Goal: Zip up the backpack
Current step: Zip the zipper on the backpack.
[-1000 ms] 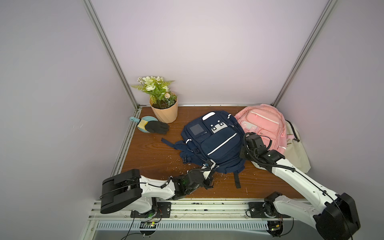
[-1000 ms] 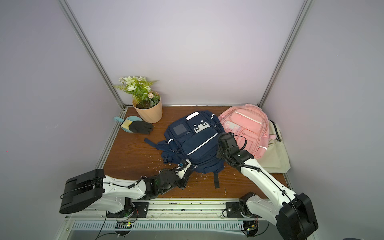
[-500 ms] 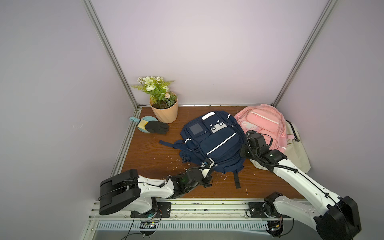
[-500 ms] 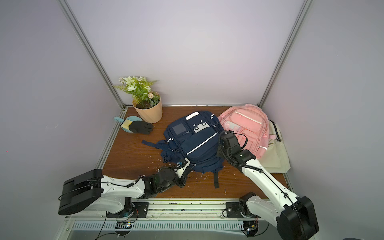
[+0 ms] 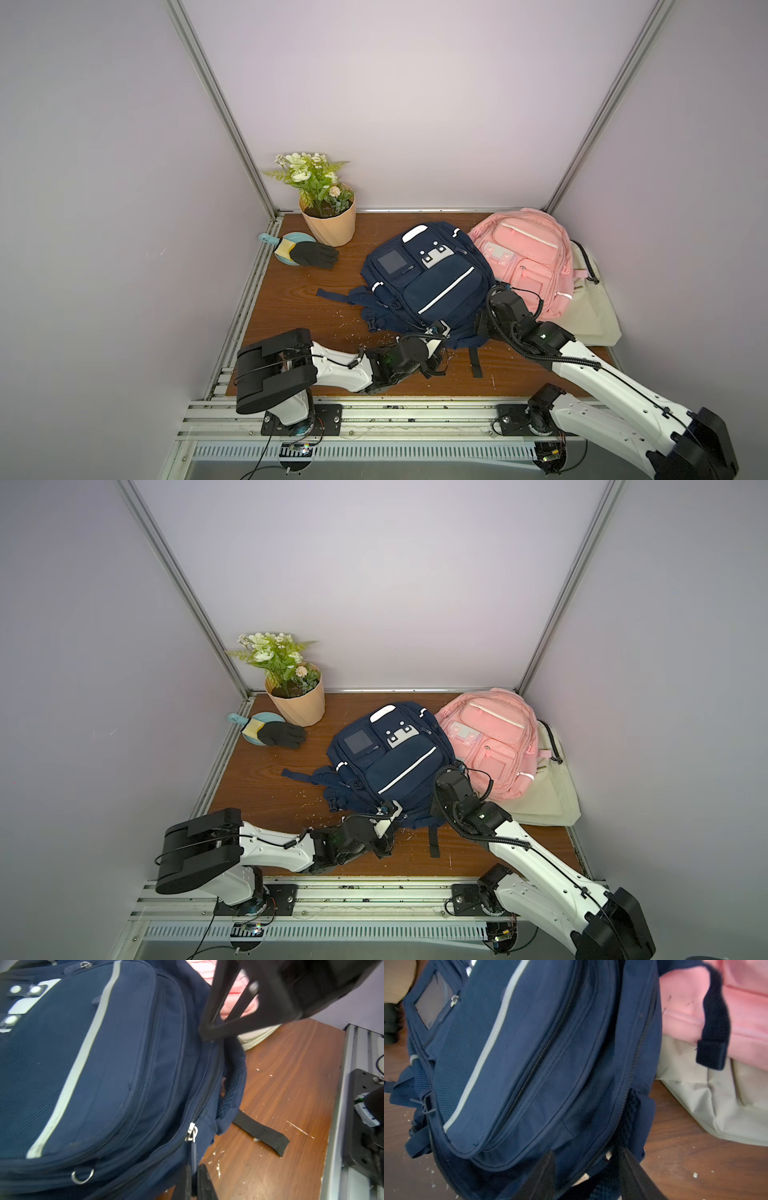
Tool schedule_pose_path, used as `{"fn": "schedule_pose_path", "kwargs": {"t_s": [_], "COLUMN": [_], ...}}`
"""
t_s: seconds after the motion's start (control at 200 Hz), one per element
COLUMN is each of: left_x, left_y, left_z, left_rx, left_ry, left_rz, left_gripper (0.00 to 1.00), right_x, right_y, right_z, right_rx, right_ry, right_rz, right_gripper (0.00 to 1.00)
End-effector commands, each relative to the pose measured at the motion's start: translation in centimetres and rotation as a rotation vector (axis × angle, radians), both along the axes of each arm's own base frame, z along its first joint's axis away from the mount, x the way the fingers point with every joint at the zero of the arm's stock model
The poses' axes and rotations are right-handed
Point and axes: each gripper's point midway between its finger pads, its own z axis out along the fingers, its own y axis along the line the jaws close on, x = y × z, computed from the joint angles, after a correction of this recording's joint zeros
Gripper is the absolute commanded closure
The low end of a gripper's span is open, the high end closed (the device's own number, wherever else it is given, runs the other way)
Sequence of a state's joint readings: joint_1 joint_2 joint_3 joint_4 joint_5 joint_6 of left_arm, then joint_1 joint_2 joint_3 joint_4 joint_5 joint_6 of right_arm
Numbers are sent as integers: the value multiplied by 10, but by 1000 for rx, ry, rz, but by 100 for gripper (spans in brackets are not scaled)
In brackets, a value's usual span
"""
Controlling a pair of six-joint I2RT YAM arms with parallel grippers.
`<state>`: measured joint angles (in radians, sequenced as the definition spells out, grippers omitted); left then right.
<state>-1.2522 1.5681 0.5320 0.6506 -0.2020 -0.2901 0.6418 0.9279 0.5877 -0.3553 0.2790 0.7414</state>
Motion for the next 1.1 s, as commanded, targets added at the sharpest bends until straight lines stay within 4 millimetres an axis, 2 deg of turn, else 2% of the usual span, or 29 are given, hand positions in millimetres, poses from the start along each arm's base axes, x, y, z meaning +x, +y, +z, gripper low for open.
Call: {"fn": "schedule_pose_path", "kwargs": {"t_s": [0.0, 0.1, 0.205, 0.285, 0.38, 0.515, 0.696, 0.921, 1.006, 1.096], "left_x": [-16, -22, -24, -22, -22, -29, -35, -35, -27, -12], "left_y": [-23, -29, -27, -21, -12, 7, 41, 50, 57, 75], "left_z": [17, 18, 18, 16, 16, 10, 3, -4, -7, -14], "left_rx": [-50, -52, -64, -53, -38, -15, -1, 28, 45, 31], "left_ry": [-13, -13, -4, -6, -5, 22, 43, 54, 54, 95], "left_rz": [-79, -97, -93, -77, -67, -64, -34, -22, 25, 84], "left_gripper": [100, 100, 100, 100, 100, 100, 100, 100, 100, 100], "right_x": [5, 6, 2, 3, 9, 23, 47, 62, 63, 61], "right_y": [23, 26, 19, 5, -22, -48, -76, -79, -77, -83], "right_z": [12, 3, -12, -10, 8, 32, 51, 70, 74, 76], "right_rx": [115, 95, 56, 7, -87, -210, -276, -301, -304, -324], "right_ry": [-21, 7, 36, 19, -52, -126, -159, -200, -212, -222], "right_rz": [16, 15, -8, -61, -157, -231, -304, -326, -314, -331], "right_gripper": [47, 46, 49, 61, 79, 100, 100, 100, 100, 100]}}
